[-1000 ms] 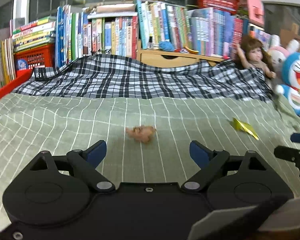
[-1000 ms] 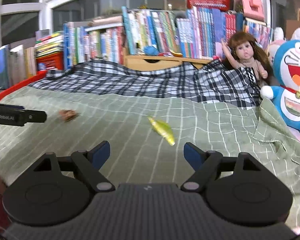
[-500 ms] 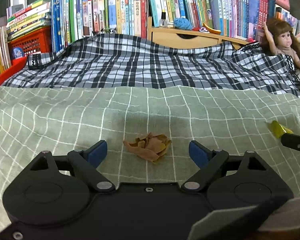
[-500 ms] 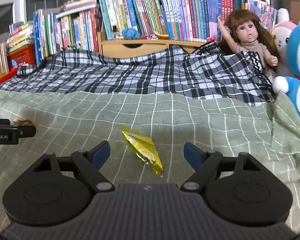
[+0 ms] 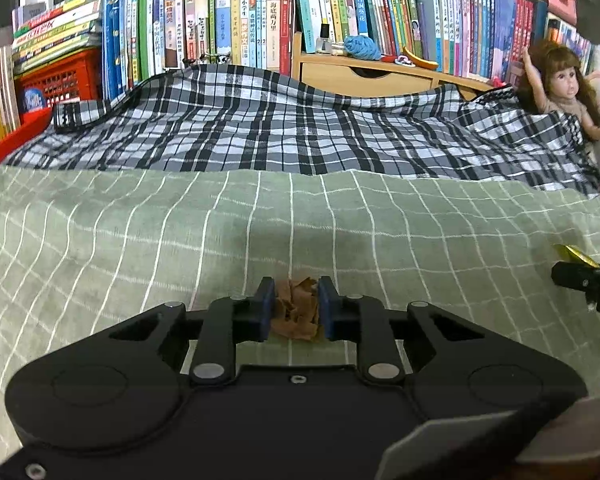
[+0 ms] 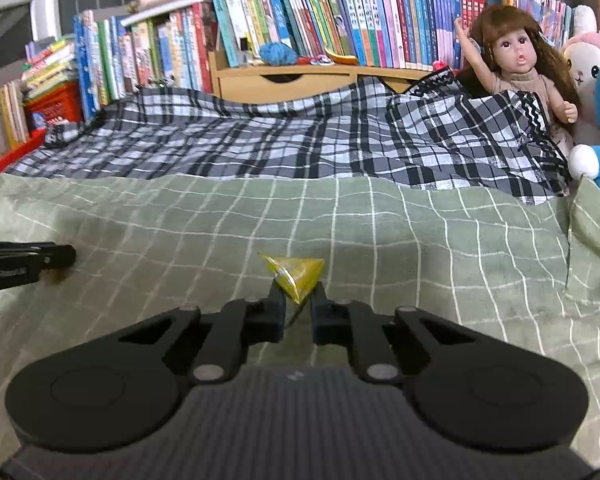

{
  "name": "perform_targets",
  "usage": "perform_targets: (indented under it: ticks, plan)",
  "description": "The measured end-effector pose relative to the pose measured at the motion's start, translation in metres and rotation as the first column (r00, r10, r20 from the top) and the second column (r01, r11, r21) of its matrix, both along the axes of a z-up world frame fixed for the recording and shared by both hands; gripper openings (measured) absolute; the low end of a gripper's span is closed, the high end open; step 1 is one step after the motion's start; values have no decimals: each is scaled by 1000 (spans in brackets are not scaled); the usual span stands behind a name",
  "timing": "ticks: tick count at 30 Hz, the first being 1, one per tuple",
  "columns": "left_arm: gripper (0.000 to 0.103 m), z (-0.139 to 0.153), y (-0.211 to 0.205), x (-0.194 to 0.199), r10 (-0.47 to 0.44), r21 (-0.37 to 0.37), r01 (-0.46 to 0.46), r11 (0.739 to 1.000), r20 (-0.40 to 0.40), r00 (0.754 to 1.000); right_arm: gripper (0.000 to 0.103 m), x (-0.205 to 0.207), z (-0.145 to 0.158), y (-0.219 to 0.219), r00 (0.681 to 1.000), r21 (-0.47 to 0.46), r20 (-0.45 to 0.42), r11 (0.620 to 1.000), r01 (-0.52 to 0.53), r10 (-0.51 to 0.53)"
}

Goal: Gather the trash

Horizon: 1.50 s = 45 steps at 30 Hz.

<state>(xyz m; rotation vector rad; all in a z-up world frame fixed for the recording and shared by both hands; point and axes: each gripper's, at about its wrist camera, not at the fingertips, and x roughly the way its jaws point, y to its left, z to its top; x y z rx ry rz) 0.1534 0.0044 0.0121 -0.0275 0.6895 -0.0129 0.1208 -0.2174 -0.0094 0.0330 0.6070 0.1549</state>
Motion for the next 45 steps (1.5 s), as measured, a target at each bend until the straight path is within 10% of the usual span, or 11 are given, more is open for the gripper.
perform_targets:
  ticks: [13,19,27,33,38,43,45]
  plan:
    - [21,25,6,-70,-66,-75,72,995,79,995,15,-58,17,16,990,-24,56,991,-128,129]
    - [23,28,7,-91,-90,-65,97,993,110,990,68,-60,13,13,989,-50,68,990,-131,134]
    - [73,12,21,-86,-27,-51,34,998,131,991,81,-44,-7,21,989,-48,22,989,-142,143]
    - [82,-1,30,-81,-31,-58,38,998,117,993,76,-39,-18,29,991,-33,8,990,-134,134]
    - [83,-8,29,-92,-82,-25,86,996,121,989,29,-48,-17,36,986,-39,34,986,-162,163]
    - [63,-13,22,-102,-129,-14,131,991,106,986,21,-61,-14,43,982,-51,77,984,-170,174]
    - [35,-15,18,-101,-132,-9,133,991,92,987,21,-66,-13,44,980,-45,85,983,-177,180]
